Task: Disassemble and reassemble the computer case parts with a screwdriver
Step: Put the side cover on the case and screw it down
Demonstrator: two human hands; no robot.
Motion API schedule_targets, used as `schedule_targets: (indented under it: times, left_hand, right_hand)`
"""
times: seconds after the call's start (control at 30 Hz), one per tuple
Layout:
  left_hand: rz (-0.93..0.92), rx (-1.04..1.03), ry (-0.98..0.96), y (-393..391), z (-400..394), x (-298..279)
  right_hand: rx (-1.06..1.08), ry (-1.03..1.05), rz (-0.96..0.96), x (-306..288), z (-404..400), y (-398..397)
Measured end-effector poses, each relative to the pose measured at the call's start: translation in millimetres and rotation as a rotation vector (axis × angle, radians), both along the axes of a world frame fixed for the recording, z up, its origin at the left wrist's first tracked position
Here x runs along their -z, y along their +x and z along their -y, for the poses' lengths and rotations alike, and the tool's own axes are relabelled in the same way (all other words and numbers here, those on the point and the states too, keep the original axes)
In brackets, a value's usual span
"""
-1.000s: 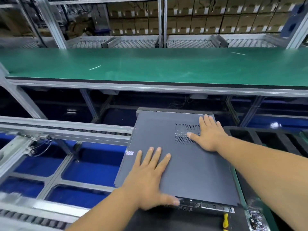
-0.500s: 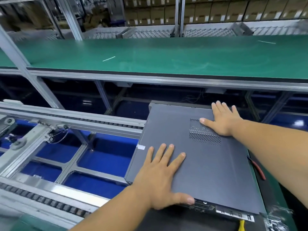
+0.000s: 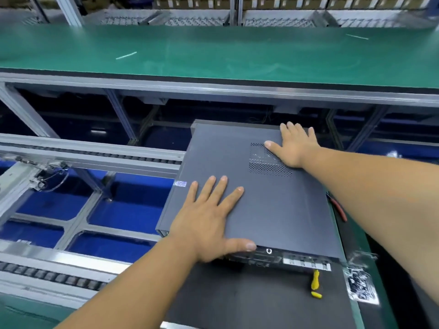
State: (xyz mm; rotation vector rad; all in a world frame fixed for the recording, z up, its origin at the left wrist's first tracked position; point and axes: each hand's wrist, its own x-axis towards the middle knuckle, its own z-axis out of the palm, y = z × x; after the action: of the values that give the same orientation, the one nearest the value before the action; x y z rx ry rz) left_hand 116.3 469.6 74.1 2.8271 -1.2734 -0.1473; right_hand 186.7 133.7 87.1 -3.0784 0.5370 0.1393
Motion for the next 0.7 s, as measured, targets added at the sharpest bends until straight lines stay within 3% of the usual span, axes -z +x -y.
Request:
schedule_targets:
  times: [0.13,0.33,0.4,0.5,0.6,0.7]
  left_hand:
    - [0.02,-0.005,-0.033,-5.9,-1.4,0.5]
    - [0.144,0.232,-0.023,-45.2,43.0,7.4]
    - [0.156,0.213,-0.021,-46.3,55.8,9.5]
    - [0.141,0.168,-0.031,-42.8,69.1,6.0]
    - [0.122,0.142,-0.015,-42.0,80.0,2.9]
    - [0.099,0.152,0.016,-42.6,79.8,-0.9]
  right_hand:
    - [-0.05,0.184,0.1,1.1,-28.1,-44.0]
    - [-0.011,0.658,0.452,0.8,-49.2,-133.7]
    - [0.135,0.744,0.604,2.6,-44.8,-167.2]
    - [0.578,0.806,0.794,21.8,-45.9,-222.3]
    - [0.835,0.886,0.673,55.4,-71.0,-277.7]
    - [0.717,0.946,0.42,85.8,-96.5,-311.5]
